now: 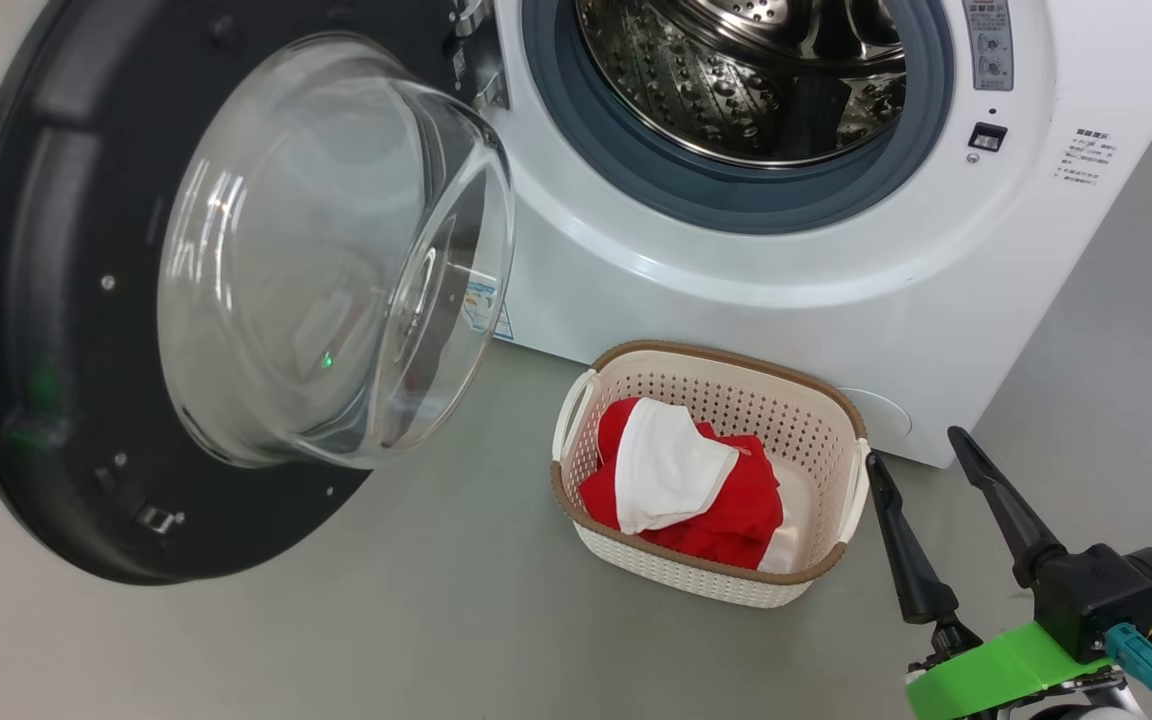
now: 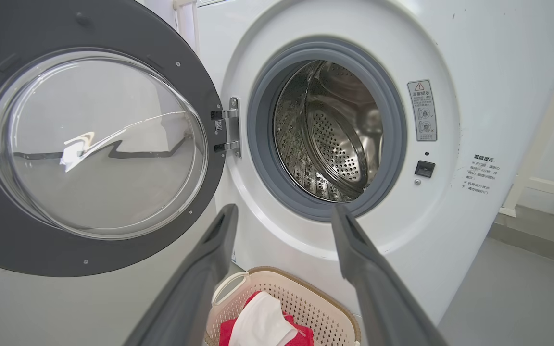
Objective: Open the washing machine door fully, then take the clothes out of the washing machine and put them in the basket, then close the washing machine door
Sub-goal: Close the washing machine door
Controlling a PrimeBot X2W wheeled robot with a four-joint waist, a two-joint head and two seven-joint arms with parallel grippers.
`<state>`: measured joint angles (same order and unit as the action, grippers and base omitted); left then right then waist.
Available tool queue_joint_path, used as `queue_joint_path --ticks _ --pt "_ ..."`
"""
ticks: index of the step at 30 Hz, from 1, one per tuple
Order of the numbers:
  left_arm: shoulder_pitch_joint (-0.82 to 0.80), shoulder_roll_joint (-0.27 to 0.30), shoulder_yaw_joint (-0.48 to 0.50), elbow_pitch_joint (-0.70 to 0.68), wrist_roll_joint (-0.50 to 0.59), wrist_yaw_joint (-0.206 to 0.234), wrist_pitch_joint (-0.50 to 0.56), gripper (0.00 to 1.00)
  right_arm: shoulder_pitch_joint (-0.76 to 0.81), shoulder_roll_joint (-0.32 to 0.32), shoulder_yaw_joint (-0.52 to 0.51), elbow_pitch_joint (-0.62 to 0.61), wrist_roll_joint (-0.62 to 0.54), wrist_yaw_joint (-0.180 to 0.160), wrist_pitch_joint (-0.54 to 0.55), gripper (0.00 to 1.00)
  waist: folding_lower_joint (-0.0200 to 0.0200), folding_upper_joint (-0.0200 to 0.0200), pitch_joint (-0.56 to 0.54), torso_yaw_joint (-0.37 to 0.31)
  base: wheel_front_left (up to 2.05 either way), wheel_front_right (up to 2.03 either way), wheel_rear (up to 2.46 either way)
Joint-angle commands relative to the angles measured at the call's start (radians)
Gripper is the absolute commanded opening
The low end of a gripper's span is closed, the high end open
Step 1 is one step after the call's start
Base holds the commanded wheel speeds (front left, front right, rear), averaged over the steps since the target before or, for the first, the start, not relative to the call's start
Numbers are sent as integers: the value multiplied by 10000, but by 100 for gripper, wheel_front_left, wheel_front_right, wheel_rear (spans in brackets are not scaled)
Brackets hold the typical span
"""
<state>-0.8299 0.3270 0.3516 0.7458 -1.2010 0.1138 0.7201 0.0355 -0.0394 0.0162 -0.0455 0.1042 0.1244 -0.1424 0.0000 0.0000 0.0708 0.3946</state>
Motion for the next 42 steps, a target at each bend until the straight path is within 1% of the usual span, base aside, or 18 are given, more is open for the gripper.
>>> queue_joint_path --ticks 1,4,11,17,21,22,28,34,42 --pt "202 207 118 -544 -193 -58 202 0 -487 -108 266 -181 95 63 -137 100 0 0 14 20 0 0 0" --pt "411 -26 292 -1031 -455 40 311 0 -516 -108 274 -108 113 63 -195 100 0 0 30 28 0 0 0" --pt "1072 -673 650 -2450 -1096 414 716 0 -505 -108 260 31 206 63 -313 100 0 0 -14 -6 0 0 0" --pt "1892 -1261 643 -3860 -1231 726 843 0 -483 -108 266 182 312 63 -413 100 0 0 -122 -42 0 0 0" --pt "2369 -1732 665 -4741 -1385 1011 899 0 -459 -108 277 260 371 63 -466 100 0 0 -176 -60 0 0 0" --pt "2369 -1732 665 -4741 -1385 1011 899 0 -459 -108 277 260 371 63 -466 100 0 0 -176 -60 0 0 0" --pt "2986 -2355 772 -5965 -1691 1501 774 0 -448 -108 304 323 447 63 -520 100 0 0 -245 -116 0 0 0" --pt "3603 -2663 421 -6903 -2036 1830 760 0 -407 -108 334 335 500 63 -524 100 0 0 -288 -144 0 0 0" --pt "4307 -2761 -242 -7747 -2898 2184 324 0 -388 -108 368 349 539 63 -555 100 0 0 -237 -229 0 0 0"
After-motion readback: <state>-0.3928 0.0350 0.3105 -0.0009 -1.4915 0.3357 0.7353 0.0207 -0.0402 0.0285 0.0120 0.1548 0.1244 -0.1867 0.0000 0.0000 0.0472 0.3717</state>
